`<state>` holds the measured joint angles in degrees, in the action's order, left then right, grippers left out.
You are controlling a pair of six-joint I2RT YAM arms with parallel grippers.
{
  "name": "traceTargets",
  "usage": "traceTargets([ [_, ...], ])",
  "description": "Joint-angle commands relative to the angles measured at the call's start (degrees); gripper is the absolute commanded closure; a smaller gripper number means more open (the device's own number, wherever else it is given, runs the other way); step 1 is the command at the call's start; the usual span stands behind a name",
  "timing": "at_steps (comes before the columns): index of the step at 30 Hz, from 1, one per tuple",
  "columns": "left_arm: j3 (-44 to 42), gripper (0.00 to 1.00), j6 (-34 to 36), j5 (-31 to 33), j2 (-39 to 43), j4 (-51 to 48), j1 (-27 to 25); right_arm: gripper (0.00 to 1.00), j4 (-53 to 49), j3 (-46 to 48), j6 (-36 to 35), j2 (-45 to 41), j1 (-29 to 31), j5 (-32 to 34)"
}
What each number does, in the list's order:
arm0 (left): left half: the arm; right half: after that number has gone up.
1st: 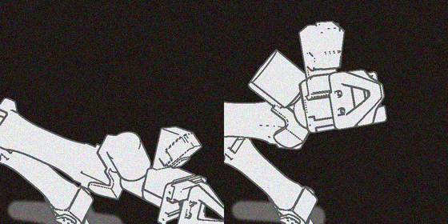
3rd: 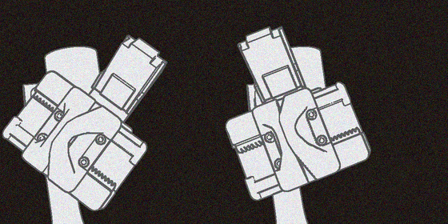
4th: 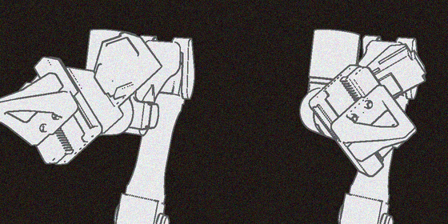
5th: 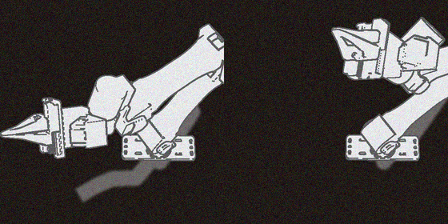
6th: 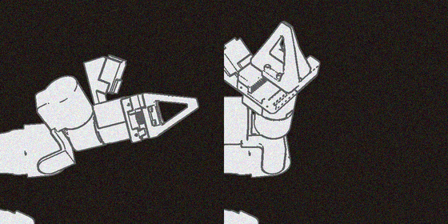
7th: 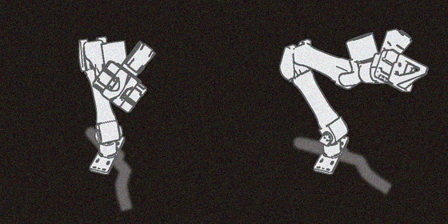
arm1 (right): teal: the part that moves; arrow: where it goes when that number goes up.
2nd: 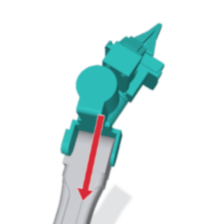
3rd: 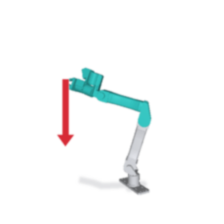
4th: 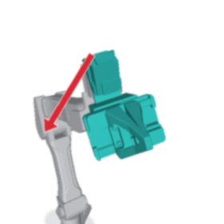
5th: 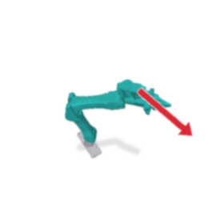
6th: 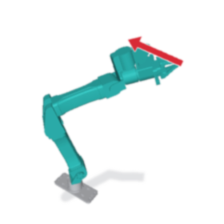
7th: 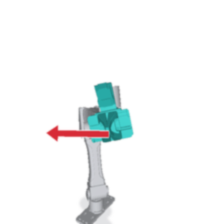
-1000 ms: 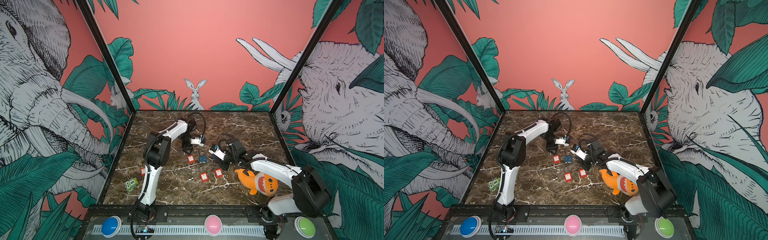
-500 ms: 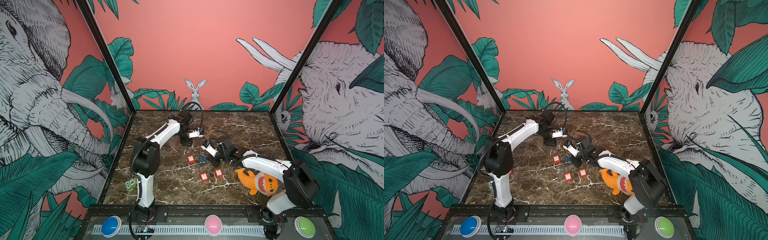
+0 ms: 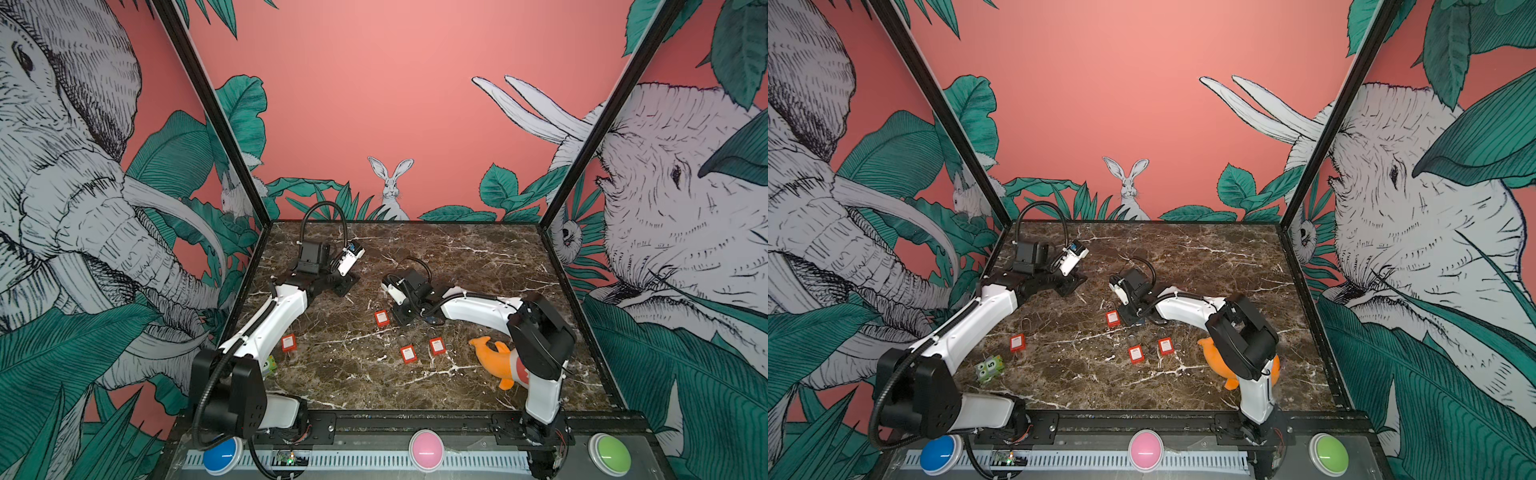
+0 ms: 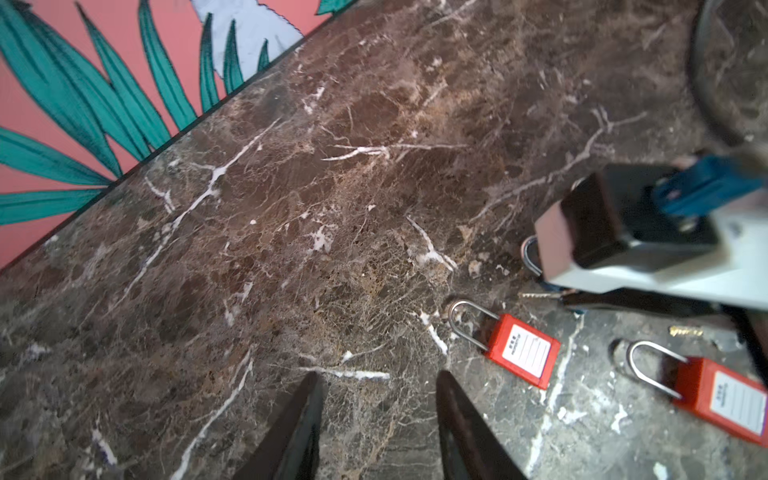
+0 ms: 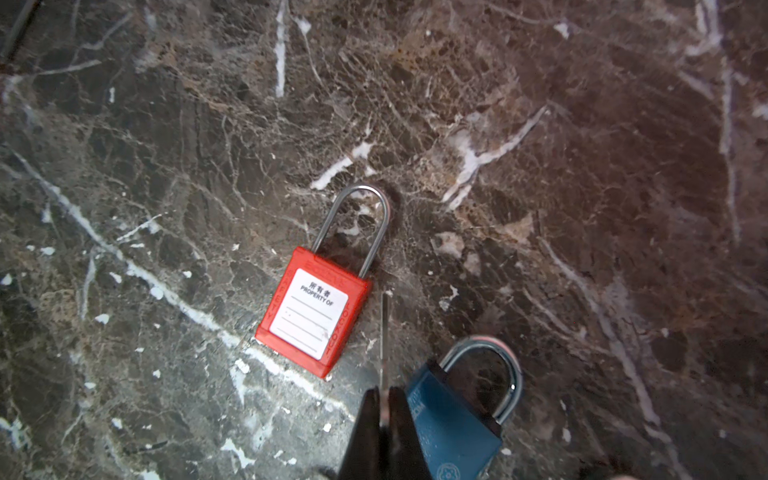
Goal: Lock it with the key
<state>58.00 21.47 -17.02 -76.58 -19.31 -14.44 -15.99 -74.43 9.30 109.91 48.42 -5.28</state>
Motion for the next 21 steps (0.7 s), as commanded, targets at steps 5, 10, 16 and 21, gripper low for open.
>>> traceTargets([
  [5,-1.28,0.57,-13.21,5.60,5.91,1.60,2.54,1.00,-2.92,-4.67,3.20,4.41,1.40,2.65],
  [10,-1.57,0.57,-14.23,6.71,7.53,0.43,2.63,1.00,-5.10,-6.66,5.07,6.98,1.67,3.31],
  [16,-1.53,0.57,-14.97,7.75,8.05,-1.30,2.62,1.00,-6.66,-7.73,9.06,8.82,1.70,3.26],
  [21,-1.35,0.58,-16.27,8.72,8.17,-1.86,2.72,1.00,-7.37,-8.09,11.00,9.51,2.45,0.81],
])
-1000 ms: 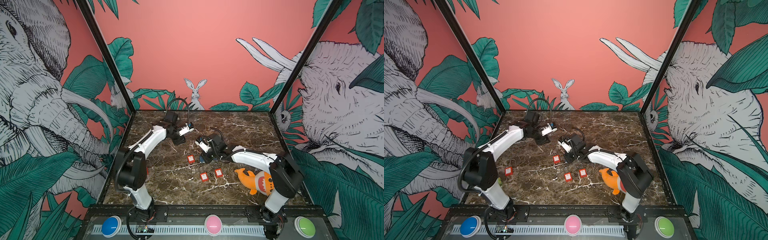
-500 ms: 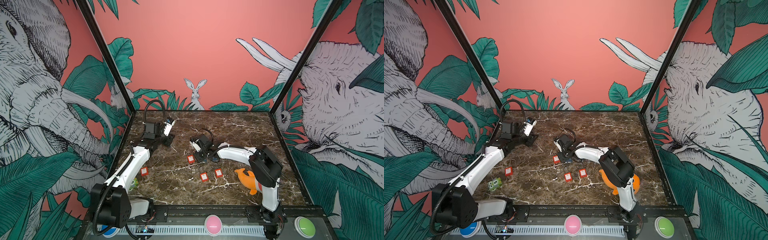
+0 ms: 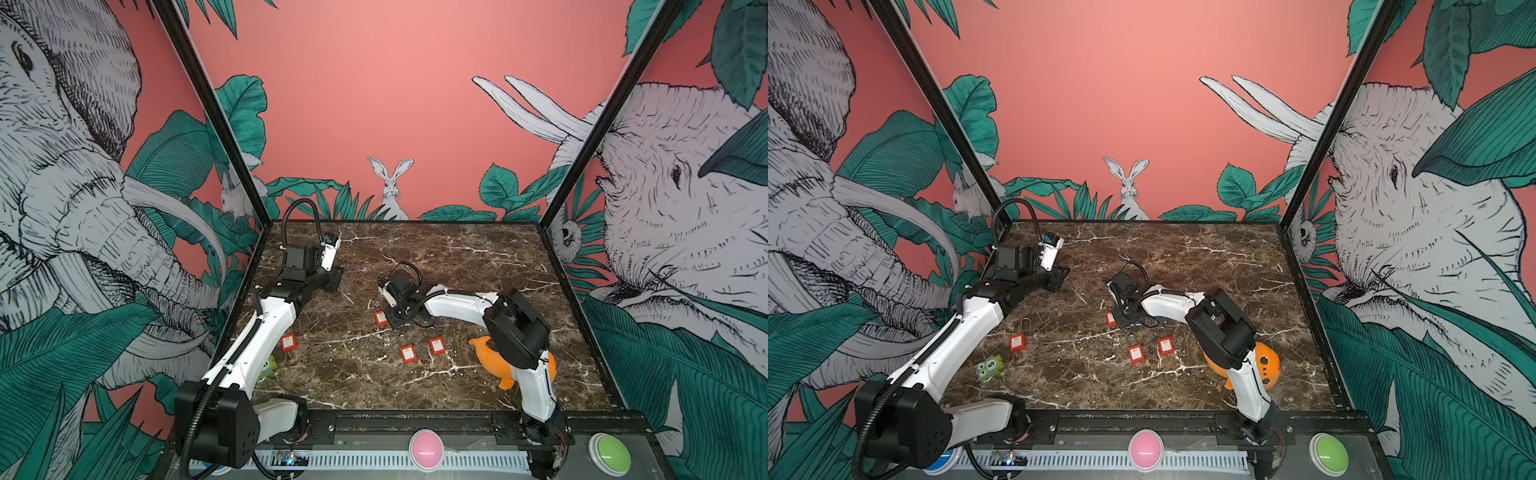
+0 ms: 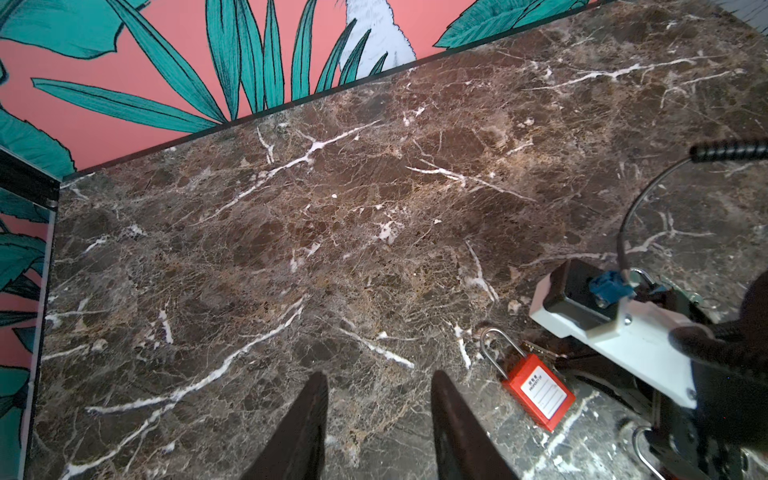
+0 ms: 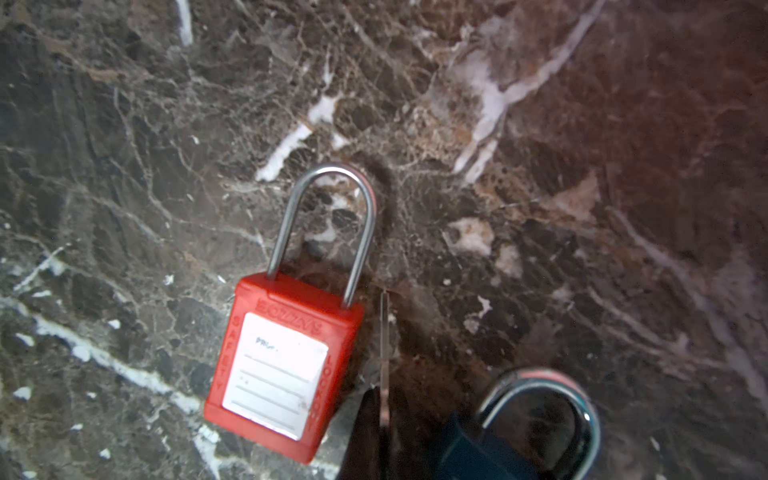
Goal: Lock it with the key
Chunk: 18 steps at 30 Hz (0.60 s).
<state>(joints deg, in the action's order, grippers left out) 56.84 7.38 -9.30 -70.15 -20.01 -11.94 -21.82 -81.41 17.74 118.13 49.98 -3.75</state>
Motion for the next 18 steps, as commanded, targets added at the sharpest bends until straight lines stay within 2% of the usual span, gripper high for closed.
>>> traceTargets([
  [1,-0.13,0.58,-2.56,1.12,1.77,-1.30,0.17,1.00,-1.72,-1.20,2.61,1.31,1.22,-0.80],
  [7,-1.07,0.58,-3.75,3.21,3.08,-2.11,0.21,0.98,-2.52,-1.58,2.98,0.98,2.05,-0.08],
  [12,-2.12,0.59,-5.10,4.70,3.36,-1.65,0.18,0.84,-2.59,-1.64,2.04,-0.81,2.12,2.28],
  [18,-2.99,0.59,-8.84,7.34,3.40,-2.40,0.36,0.73,-0.64,0.19,-4.50,-5.23,2.09,4.62],
])
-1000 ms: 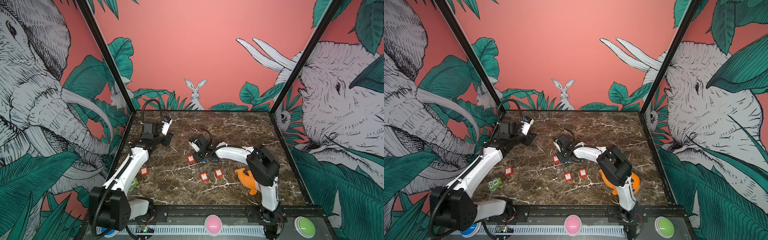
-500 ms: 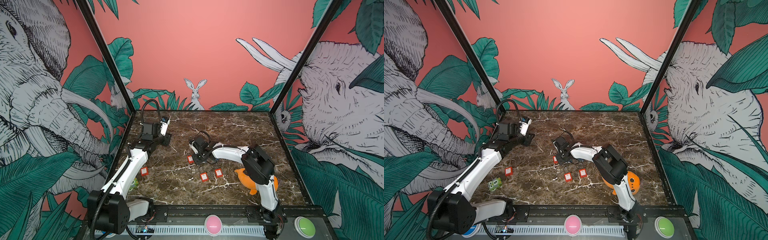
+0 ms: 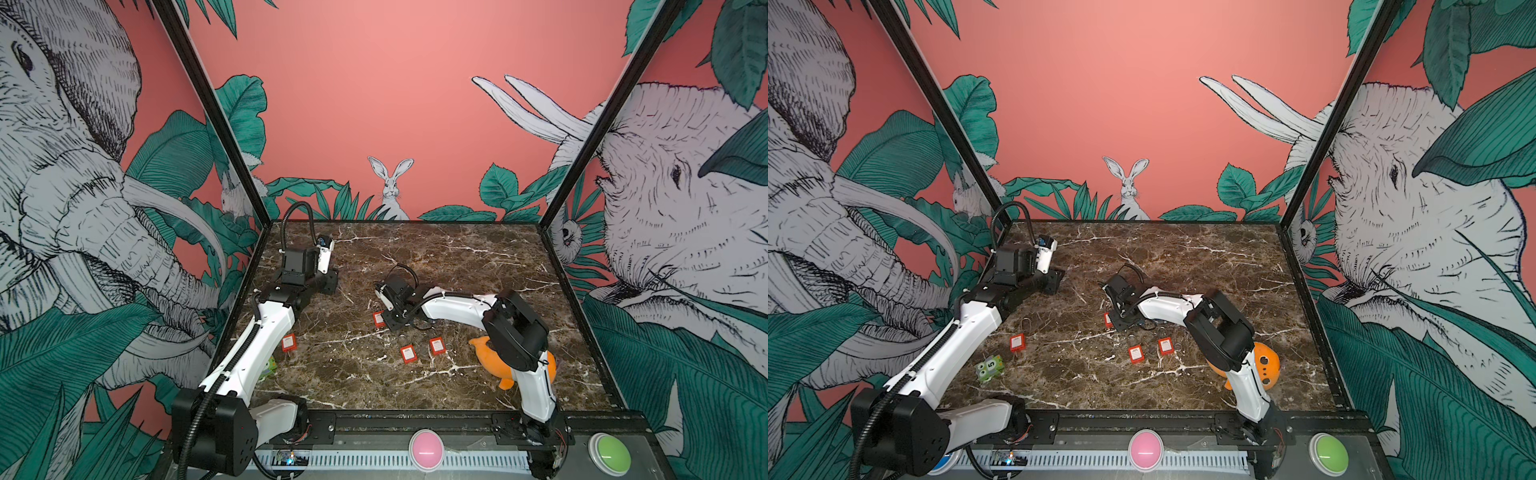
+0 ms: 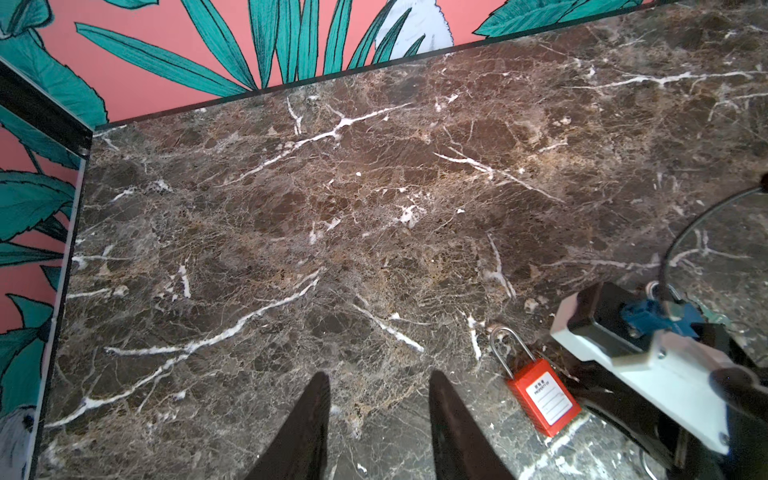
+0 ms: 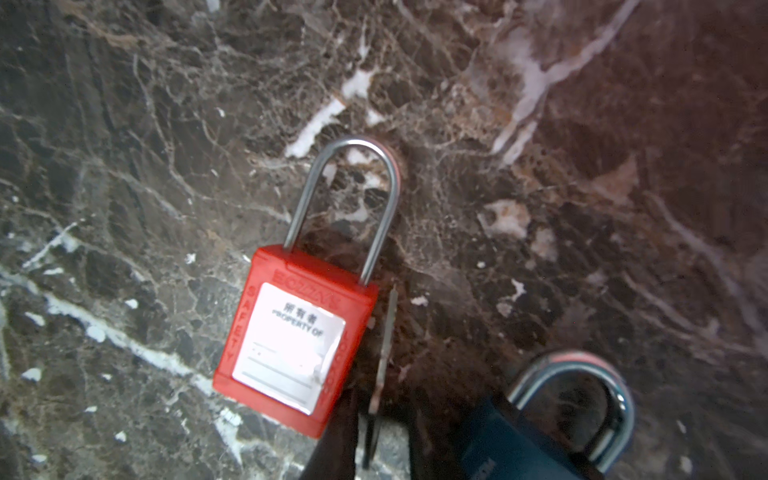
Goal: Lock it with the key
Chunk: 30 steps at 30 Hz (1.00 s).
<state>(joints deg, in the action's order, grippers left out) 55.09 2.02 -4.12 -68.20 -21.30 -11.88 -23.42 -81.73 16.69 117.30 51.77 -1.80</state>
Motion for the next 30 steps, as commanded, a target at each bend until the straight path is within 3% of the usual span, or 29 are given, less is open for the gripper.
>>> traceTargets([
  [1,-1.59,0.59,-4.28,2.76,1.50,-1.26,0.28,0.72,2.21,1.26,-5.17,-5.44,0.33,3.00],
  [7,-4.68,0.58,-13.26,7.52,2.85,-1.71,0.97,0.62,9.30,5.47,-14.94,-10.28,0.35,5.24],
  [11,-6.82,0.52,-23.63,14.03,4.07,-5.08,1.45,0.55,18.41,12.50,-22.59,-14.68,0.31,8.28],
  [15,-8.72,0.64,-37.48,20.71,3.98,-12.14,2.47,0.45,29.11,18.76,-29.99,-17.90,0.23,10.06],
  [18,-10.46,0.48,-43.36,21.20,4.59,-13.88,2.58,0.37,32.26,19.95,-33.97,-18.34,0.26,10.57],
  [20,-11.71,0.46,-46.34,22.69,5.77,-14.86,2.56,0.34,32.21,19.44,-35.30,-17.92,0.22,10.75],
  [27,-10.81,0.32,-41.21,25.53,6.35,-22.03,4.91,0.31,31.32,17.48,-36.62,-16.53,0.22,11.06],
  [30,-10.91,0.28,-39.56,20.80,4.35,-22.04,8.03,0.31,32.53,17.90,-34.62,-16.24,0.26,11.51],
])
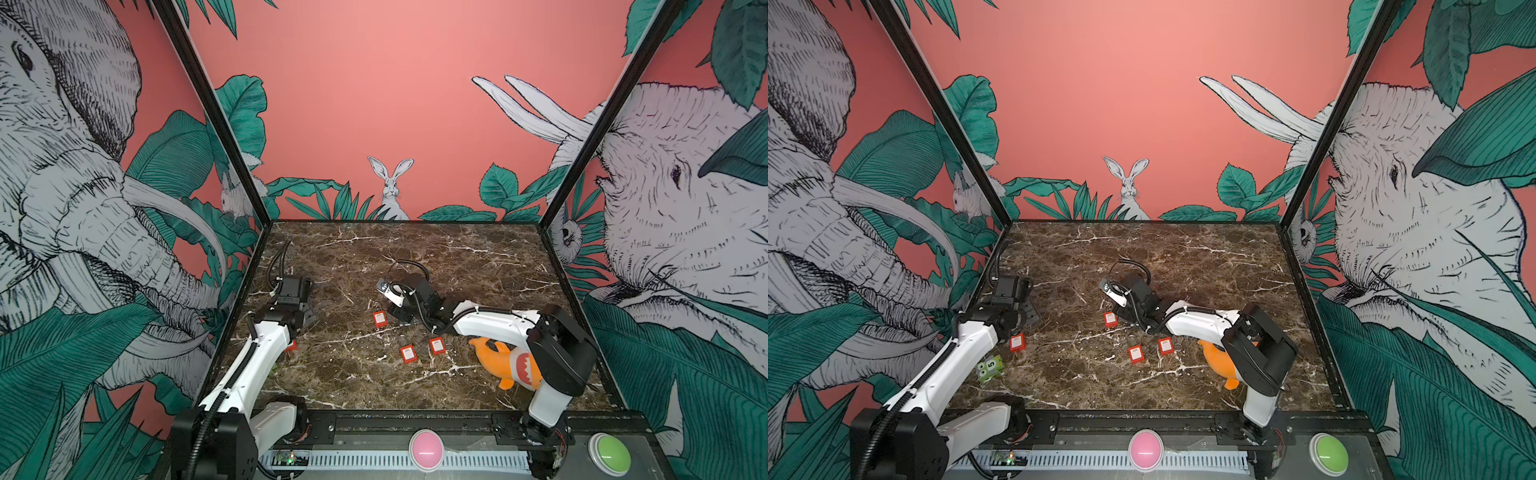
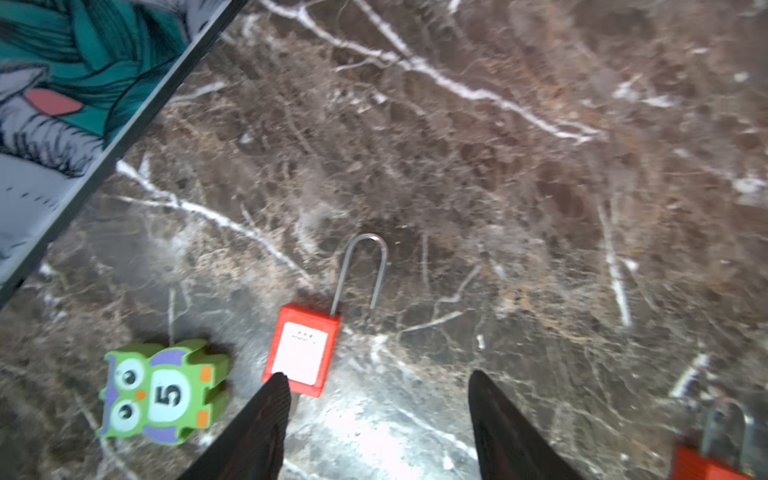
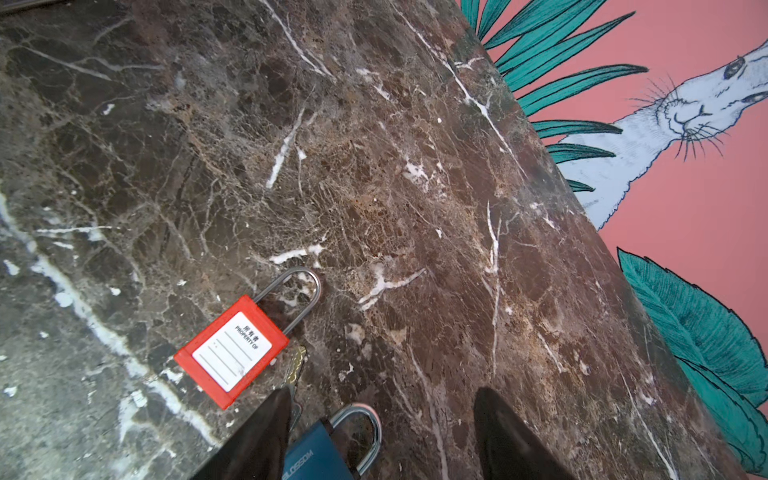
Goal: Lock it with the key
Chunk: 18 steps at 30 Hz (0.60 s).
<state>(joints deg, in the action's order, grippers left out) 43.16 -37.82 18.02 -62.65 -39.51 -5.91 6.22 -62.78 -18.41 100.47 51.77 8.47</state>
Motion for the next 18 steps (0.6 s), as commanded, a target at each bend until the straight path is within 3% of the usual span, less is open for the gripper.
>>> traceTargets([
  [1,0.91,0.27,0.67,-3.11,-2.23,-3.45,3.32,0.31,3.16,-1.00,1.06,0.69,0.25,1.29],
  [5,1.24,0.24,4.73,-9.45,-6.76,-1.57,6.92,0.31,4.38,-0.60,1.80,0.96,0.27,1.28],
  [8,3.45,0.15,10.54,-13.99,-11.68,-3.18,8.89,0.31,4.74,-0.35,2.71,1.38,0.27,1.43],
  [18,3.53,0.10,19.13,-14.76,-17.05,-1.96,9.36,0.32,7.16,1.37,5.58,2.88,0.31,3.22],
])
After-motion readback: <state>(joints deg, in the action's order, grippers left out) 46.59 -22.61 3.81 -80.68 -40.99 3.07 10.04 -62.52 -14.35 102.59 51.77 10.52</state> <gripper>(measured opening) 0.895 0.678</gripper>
